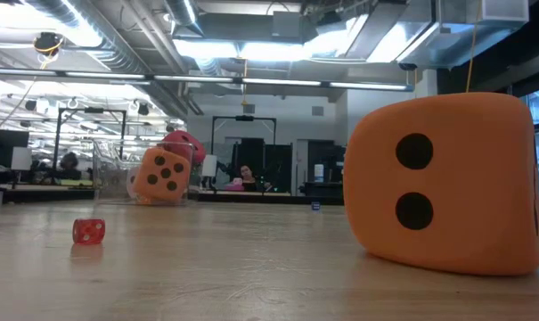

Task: Pick & Place Dice
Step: Put the bottom small blue dice into the transparent bin

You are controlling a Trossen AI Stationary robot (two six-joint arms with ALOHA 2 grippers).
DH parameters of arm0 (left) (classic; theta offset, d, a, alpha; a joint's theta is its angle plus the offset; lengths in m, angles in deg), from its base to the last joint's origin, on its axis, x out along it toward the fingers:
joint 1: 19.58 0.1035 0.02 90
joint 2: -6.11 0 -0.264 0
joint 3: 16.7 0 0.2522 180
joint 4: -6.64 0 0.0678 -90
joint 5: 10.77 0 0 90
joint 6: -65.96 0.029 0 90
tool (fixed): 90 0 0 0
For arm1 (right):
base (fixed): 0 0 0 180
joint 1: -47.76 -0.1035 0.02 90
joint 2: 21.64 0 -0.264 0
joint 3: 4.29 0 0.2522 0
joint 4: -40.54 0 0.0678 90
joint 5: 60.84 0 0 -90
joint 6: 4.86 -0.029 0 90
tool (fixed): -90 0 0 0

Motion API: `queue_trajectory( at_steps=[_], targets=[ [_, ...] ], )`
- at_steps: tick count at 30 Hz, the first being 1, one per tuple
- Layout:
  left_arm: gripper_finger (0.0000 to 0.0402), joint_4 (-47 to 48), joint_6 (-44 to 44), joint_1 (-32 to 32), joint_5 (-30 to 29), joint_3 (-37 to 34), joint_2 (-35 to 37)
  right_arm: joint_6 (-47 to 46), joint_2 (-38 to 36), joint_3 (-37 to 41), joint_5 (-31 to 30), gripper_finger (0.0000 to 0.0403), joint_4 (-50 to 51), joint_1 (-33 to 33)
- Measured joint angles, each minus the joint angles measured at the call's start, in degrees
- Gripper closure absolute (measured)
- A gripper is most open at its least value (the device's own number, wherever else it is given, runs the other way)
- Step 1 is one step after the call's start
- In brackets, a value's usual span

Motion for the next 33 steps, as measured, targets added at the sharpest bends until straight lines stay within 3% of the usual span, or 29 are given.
queue_trajectory(
  at_steps=[5,21,33],
  targets=[
    [0.0291,0.3,0.2,0.0,-0.1,0.0,0.0,0.0,0.0,0.0,0.1,0.0356,-0.3,-0.1],
    [0.0384,0.2,0.3,-0.3,0.3,0.0,0.2,-0.2,-0.1,0.0,0.1,0.0356,1.0,-0.2],
    [0.0386,0.1,0.4,-0.9,-0.2,-0.1,0.2,-1.2,-0.2,0.0,-0.2,0.0351,1.9,-0.2]
  ],
)
